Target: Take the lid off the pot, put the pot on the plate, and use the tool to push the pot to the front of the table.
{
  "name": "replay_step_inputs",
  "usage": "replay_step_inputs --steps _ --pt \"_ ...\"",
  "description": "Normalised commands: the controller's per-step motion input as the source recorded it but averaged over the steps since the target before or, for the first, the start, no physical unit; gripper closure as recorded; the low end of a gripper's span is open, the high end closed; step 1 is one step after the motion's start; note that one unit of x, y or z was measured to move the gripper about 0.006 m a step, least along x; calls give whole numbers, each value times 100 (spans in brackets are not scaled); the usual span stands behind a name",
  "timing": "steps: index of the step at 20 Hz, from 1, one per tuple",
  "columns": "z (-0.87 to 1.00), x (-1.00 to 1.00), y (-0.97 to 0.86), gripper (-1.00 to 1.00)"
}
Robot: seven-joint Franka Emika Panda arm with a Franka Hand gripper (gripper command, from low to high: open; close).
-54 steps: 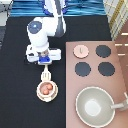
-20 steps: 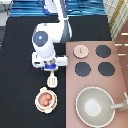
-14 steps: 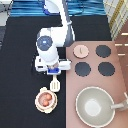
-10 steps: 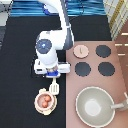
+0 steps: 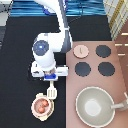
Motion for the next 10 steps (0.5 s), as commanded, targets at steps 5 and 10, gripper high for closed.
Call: replay_step_inputs --steps 5,10 --pt "19 -45 -15 100" --pt "2 -92 -20 100"
